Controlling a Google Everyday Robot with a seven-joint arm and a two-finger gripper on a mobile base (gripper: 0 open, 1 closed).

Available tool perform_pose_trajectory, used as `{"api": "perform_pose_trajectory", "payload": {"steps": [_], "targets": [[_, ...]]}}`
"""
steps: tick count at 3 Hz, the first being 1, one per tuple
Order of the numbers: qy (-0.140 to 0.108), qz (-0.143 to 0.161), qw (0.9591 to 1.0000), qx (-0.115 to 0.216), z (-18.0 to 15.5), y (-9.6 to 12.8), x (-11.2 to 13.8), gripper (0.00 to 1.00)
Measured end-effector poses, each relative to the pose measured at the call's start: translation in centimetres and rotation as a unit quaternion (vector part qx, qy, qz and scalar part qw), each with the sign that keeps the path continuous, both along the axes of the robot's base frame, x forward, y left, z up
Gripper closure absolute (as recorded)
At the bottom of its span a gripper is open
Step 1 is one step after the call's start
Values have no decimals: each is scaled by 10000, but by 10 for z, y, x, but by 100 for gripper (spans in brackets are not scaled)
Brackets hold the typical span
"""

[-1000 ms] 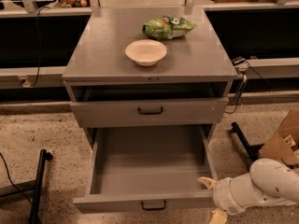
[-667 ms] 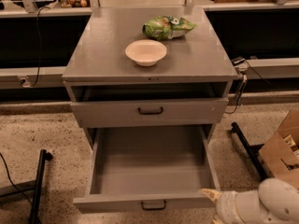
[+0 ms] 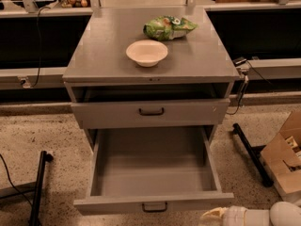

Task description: Close middle drawer

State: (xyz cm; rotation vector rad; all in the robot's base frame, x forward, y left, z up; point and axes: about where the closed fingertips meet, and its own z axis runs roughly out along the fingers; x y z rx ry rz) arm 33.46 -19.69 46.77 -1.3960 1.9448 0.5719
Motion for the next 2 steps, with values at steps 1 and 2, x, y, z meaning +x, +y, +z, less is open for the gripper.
{"api": "perform_pose_trajectory", "payload": {"steps": [1, 2], "targets": [[2, 9, 10000, 11, -1, 1, 0, 89], [-172, -79, 9997, 166, -14, 7, 13, 100]]}}
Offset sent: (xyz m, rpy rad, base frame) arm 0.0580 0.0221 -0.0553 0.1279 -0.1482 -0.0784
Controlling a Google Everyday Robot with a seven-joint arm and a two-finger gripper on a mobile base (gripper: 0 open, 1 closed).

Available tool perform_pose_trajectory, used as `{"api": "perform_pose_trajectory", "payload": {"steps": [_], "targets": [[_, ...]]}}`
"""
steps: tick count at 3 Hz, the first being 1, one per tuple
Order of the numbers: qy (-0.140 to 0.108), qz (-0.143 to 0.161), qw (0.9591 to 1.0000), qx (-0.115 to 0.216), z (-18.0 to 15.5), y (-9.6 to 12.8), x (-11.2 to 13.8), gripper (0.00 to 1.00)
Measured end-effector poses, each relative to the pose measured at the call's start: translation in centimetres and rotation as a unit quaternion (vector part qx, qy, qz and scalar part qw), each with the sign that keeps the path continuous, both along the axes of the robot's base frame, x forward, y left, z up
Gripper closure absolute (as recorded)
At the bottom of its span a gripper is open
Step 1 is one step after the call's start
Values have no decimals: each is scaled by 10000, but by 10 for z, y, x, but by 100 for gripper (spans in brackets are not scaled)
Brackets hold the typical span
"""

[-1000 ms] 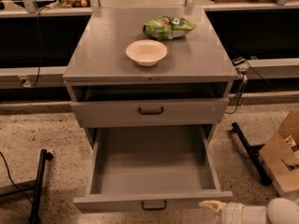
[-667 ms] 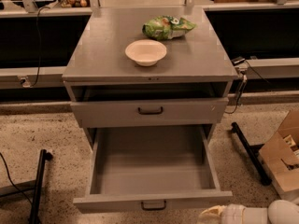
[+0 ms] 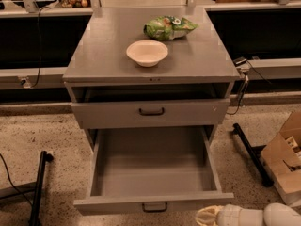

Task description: Close middle drawer

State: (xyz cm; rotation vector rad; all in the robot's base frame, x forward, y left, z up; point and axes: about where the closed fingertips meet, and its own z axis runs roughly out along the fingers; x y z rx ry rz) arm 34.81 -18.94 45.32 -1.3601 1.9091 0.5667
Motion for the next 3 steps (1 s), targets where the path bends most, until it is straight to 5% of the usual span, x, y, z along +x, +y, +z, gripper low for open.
{"api": "perform_pose_trajectory", "payload": {"steps": [1, 3], "targets": [[-362, -71, 9993, 107, -28, 15, 21, 100], [-683, 68, 9976, 50, -63, 40, 54, 100]]}}
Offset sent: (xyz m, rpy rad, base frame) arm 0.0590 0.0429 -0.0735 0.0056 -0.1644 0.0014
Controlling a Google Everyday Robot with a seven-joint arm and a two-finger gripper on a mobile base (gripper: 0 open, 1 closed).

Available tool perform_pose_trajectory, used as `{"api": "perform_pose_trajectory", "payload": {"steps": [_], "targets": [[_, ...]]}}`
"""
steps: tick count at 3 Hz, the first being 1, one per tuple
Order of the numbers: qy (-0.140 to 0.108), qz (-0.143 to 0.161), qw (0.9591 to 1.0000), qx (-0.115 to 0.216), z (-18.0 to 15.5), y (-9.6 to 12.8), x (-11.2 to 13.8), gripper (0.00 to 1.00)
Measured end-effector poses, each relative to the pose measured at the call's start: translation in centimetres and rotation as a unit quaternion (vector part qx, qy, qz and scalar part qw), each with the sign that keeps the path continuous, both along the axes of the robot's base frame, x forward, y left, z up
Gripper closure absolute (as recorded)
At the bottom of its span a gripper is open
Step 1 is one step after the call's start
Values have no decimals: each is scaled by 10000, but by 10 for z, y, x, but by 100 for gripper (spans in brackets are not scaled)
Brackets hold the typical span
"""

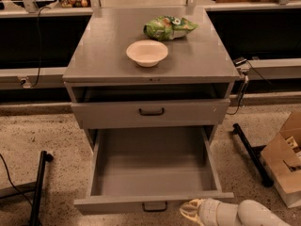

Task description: Close middle drawer

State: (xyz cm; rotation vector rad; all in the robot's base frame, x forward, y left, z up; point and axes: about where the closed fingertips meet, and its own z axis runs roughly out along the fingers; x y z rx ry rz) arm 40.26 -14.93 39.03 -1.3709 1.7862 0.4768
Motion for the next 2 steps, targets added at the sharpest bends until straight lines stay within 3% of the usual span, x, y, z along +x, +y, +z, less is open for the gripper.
{"api": "perform_pose_trajectory", "payload": {"steps": [2], "targets": [[-170, 288, 9994, -75, 3, 25, 41, 100]]}}
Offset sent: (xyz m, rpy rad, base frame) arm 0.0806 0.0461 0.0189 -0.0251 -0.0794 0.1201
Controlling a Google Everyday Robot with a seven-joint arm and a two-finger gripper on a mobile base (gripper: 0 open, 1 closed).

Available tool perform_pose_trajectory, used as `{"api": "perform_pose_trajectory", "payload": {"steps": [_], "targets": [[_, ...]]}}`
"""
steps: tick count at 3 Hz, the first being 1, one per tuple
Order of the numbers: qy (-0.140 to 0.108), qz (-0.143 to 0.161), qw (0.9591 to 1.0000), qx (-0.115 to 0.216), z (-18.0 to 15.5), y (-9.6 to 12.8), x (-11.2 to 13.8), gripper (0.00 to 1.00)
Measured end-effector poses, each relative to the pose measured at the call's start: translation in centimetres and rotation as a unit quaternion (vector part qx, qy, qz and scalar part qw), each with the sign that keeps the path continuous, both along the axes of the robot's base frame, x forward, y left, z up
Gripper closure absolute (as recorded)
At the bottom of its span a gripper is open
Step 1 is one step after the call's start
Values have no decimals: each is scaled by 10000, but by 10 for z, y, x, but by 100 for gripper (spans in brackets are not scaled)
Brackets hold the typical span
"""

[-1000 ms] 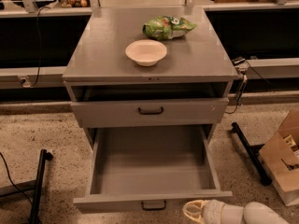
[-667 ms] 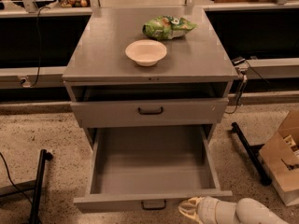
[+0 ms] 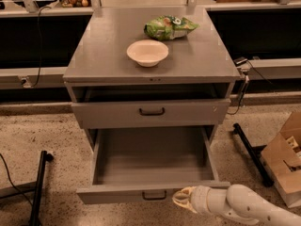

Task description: Close middle drawer

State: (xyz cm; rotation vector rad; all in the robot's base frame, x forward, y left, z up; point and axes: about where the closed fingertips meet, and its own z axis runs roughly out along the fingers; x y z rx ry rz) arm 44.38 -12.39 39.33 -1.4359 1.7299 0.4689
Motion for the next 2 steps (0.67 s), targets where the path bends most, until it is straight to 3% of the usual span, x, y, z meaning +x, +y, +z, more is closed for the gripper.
{"api": "perform_pose_trajectory", "payload": {"steps": [2], "targets": [[-293, 492, 9984, -24, 27, 42, 47, 100]]}}
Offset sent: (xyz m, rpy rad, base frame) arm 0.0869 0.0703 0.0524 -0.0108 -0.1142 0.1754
